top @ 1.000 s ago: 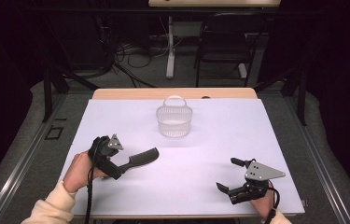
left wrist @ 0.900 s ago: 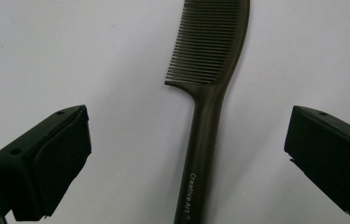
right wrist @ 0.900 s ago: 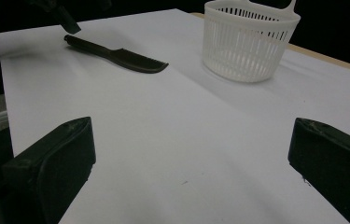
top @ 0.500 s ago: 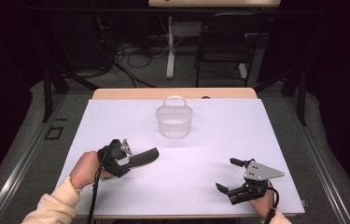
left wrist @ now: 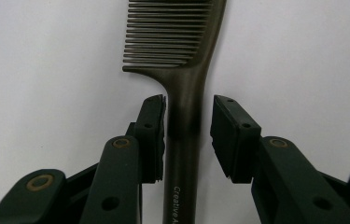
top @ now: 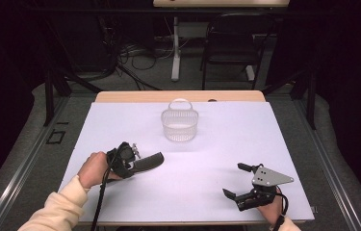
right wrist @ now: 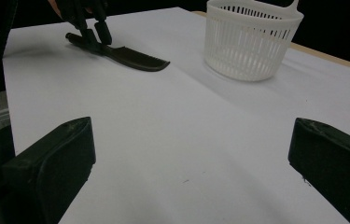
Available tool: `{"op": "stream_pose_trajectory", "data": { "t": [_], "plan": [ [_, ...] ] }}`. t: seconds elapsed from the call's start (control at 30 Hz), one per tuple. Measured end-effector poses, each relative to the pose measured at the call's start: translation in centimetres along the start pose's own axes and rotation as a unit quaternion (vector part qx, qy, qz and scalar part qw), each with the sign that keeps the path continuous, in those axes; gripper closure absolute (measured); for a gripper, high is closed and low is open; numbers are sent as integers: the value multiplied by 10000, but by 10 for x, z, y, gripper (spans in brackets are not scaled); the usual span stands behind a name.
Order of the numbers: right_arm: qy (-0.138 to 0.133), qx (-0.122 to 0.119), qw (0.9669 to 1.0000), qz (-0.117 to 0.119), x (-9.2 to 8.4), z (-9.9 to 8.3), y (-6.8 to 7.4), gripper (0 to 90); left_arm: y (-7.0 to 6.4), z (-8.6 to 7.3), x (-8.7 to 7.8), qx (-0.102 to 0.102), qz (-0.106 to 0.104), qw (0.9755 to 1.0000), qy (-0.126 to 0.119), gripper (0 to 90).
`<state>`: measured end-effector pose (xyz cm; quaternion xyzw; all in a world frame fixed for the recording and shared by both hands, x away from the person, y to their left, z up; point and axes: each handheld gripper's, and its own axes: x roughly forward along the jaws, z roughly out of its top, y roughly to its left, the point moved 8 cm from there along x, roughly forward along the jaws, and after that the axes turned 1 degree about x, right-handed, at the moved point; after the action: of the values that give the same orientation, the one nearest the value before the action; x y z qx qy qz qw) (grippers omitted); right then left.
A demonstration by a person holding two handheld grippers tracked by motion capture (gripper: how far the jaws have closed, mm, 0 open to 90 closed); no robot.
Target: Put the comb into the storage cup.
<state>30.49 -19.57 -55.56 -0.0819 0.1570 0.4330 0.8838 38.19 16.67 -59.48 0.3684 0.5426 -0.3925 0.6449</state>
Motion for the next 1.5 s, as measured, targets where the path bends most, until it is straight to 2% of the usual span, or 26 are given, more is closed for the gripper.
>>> {"op": "stream_pose_trajectory", "data": {
  "t": [0.27, 0.33, 0.47, 0.57, 0.73, 0.77, 0.9, 1.03, 1.2, 1.5],
  "plan": [
    [18, -11, 10000, -1, 0, 0, 0, 2, 4, -2, 8, 52, -213, 9996, 182, 693],
    [16, -12, 10000, -1, -1, 0, 0, 2, 4, -2, 8, 77, -289, 9995, 137, 706],
    [25, 1, 10000, -9, -1, 0, 0, 2, 4, -2, 8, 70, -299, 9995, 110, 718],
    [27, -7, 10000, -9, -1, 0, 0, 2, 3, -3, 8, 161, -288, 9994, 145, 723],
    [16, 21, 10000, -12, -1, -1, 0, 2, 0, -3, 6, 200, -289, 9993, 128, 726],
    [27, 23, 10000, -12, -1, -1, 0, 2, -1, -3, 5, 210, -329, 9992, 96, 726],
    [14, -3, 10000, -22, -1, 0, -1, 2, -1, -5, 1, 167, -277, 9995, -3, 726],
    [32, 22, 10000, -29, -1, -1, -1, 2, -1, -5, -4, 28, -233, 9995, -223, 726],
    [40, 0, 10000, -34, -1, -1, -1, 2, 0, -6, -12, -43, -200, 9990, -393, 727],
    [31, -1, 10000, -33, 0, -1, -1, 2, 3, -5, -29, -180, -222, 9964, -801, 727]
  ]
}}
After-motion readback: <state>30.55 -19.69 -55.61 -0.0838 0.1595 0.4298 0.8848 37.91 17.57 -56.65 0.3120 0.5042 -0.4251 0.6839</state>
